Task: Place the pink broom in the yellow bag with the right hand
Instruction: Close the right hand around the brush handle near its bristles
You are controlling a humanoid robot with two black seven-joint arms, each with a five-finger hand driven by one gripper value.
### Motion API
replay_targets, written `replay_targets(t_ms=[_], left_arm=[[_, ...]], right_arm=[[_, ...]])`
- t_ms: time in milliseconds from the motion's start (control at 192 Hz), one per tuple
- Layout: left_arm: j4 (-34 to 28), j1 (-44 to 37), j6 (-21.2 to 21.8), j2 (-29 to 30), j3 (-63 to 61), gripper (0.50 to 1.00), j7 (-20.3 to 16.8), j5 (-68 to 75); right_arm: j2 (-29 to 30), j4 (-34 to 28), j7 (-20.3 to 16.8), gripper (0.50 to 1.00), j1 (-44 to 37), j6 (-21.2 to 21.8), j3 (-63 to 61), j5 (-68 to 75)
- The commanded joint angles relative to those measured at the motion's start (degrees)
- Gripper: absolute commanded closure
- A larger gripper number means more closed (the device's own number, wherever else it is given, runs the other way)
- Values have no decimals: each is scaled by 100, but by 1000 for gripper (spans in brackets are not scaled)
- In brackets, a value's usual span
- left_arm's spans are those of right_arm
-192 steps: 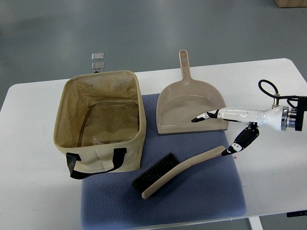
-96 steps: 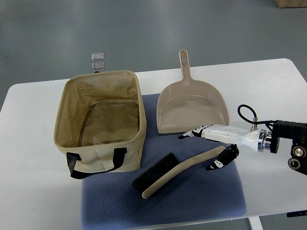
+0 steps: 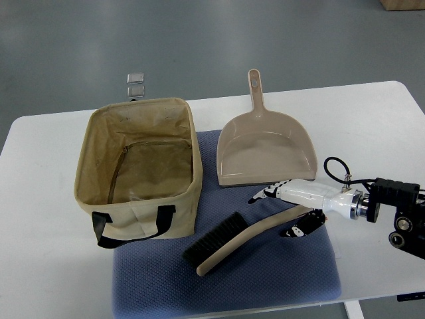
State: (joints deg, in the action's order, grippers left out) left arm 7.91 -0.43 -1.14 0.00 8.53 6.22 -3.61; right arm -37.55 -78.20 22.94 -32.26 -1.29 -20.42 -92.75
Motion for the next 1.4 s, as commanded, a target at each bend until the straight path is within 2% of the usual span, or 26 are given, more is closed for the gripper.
replay_targets(t_ms=[0,104,297,506,705,799,1153,1394], left_arm=[[0,-1,0,0,0,500,2,0],[0,-1,0,0,0,500,2,0],[0,-1,0,0,0,500,2,0],[0,-1,0,0,0,500,2,0],[0,-1,0,0,0,500,2,0],[0,-1,0,0,0,500,2,0],[0,-1,0,0,0,500,2,0],[0,-1,0,0,0,500,2,0]], right_arm=[[29,24,9,707,18,-47,3,-42],[29,24,9,736,27,-47,3,-103],[73,112,9,738,36,-56,-23,-121],[126,209,9,771,44,-143,-23,-296],[143,226,9,775,53,-152,-32,-332],[134,226,18,812,53,-152,-23,-341],[143,226,35,852,62,-143,-6,-358],[126,226,62,924,62,-143,3,-358]])
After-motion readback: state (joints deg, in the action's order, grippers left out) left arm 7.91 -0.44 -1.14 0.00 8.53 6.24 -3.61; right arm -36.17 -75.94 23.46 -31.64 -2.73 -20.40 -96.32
